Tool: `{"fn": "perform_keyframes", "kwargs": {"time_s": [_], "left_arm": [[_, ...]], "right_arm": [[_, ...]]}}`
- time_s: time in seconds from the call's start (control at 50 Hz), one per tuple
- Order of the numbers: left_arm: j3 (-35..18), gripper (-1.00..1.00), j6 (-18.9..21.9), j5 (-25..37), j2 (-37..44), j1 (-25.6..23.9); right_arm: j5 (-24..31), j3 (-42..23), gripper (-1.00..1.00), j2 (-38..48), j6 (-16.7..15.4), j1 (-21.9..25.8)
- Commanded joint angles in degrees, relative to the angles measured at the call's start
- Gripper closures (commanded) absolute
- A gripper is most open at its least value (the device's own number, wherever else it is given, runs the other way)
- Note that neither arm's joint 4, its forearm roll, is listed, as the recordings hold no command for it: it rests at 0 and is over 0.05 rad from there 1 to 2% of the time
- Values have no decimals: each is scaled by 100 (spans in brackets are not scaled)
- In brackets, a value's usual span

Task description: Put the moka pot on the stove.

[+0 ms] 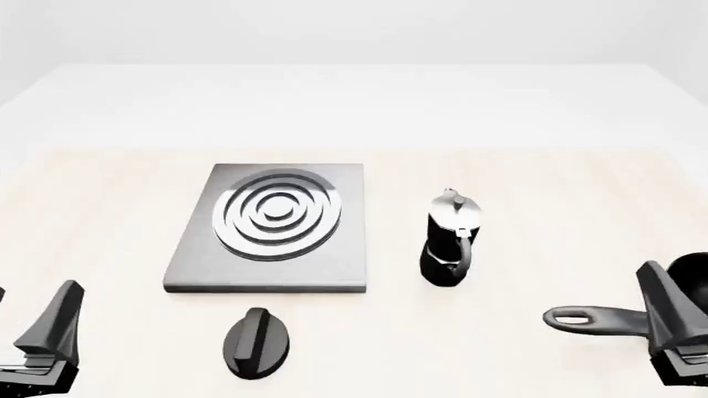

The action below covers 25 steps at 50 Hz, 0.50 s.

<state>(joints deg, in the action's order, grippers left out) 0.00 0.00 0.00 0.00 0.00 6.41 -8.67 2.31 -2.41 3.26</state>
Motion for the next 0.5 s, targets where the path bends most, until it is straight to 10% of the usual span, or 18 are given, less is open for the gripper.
{"fn": "perform_keyframes", "kwargs": {"time_s": [0.02,0.5], "left_arm": [[0,-100,0,0,0,0],[0,-100,0,0,0,0]], "right_arm": [[291,-548,-100,480,-196,393],[-124,-767,-100,1545,-310,840]]}}
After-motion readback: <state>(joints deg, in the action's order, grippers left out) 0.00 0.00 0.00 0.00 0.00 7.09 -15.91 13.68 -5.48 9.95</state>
